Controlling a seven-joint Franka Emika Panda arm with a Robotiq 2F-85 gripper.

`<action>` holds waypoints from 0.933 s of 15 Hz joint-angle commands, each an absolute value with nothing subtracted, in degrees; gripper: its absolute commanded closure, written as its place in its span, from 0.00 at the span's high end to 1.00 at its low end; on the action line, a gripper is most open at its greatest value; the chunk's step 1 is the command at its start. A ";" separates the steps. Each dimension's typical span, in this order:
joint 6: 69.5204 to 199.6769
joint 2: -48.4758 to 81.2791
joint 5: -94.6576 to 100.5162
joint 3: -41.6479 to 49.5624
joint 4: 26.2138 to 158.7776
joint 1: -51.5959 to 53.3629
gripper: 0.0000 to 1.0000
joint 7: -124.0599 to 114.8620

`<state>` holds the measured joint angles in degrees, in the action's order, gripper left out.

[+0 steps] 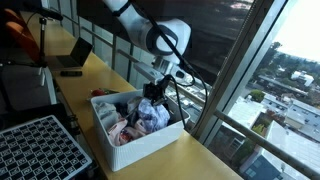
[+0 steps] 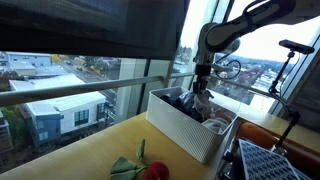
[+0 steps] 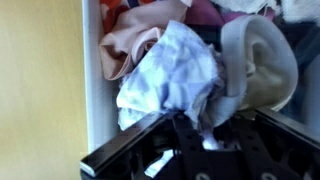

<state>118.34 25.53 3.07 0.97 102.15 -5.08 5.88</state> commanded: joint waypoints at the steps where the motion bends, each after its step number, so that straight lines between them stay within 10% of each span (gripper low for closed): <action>1: 113.53 15.99 2.12 1.09 102.69 -4.62 0.04 6.15; 14: 99.71 0.80 4.20 -6.91 85.48 6.55 0.04 1.51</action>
